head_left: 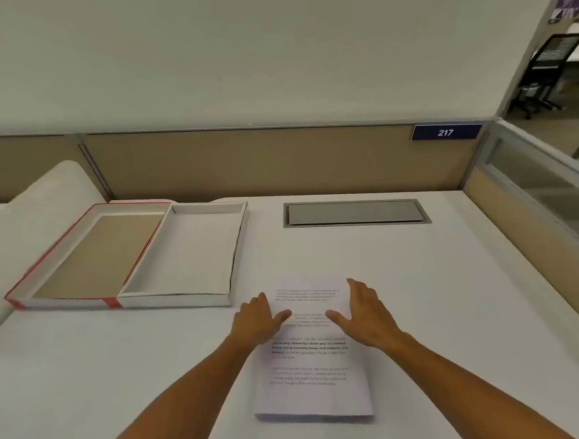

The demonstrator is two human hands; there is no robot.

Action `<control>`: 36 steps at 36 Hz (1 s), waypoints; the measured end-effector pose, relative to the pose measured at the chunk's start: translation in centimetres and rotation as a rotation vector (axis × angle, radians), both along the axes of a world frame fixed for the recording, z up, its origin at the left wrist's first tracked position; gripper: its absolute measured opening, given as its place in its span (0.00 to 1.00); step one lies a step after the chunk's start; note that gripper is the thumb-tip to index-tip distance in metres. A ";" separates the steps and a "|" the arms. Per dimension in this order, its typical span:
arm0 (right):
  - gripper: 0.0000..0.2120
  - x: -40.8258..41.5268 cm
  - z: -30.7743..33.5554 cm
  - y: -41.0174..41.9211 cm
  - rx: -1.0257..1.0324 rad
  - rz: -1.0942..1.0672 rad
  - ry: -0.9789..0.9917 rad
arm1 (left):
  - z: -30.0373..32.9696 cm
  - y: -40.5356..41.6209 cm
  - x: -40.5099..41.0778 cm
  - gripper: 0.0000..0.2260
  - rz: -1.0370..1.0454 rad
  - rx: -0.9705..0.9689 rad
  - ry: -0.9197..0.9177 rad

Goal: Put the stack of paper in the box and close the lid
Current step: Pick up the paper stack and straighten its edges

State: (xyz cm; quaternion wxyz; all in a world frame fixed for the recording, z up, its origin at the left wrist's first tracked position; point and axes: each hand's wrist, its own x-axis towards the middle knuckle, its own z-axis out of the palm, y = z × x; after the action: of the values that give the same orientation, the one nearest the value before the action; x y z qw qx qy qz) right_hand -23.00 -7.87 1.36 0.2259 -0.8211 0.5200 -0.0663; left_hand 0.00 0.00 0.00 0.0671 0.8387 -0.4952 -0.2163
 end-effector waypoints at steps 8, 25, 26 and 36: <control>0.46 0.0 -2.7 2.8 0.273 -0.205 -0.020 | -1.3 0.7 -2.9 0.31 0.280 -0.110 0.362; 0.31 1.2 -4.3 3.4 0.459 -0.418 0.025 | -1.2 -1.2 -2.4 0.31 0.644 0.053 0.672; 0.31 1.2 -4.4 3.4 0.461 -0.420 0.025 | -1.1 -1.3 -2.5 0.32 0.654 0.062 0.679; 0.32 1.1 -4.7 3.3 0.449 -0.425 0.009 | -0.6 -2.5 -2.4 0.34 0.663 0.023 0.756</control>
State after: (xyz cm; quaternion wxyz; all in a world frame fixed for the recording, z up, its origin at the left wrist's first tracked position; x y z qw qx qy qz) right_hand -21.93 -4.56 -3.35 0.3806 -0.6238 0.6826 0.0080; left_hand -2.43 -2.50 -0.58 0.2978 0.8145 -0.1409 -0.4775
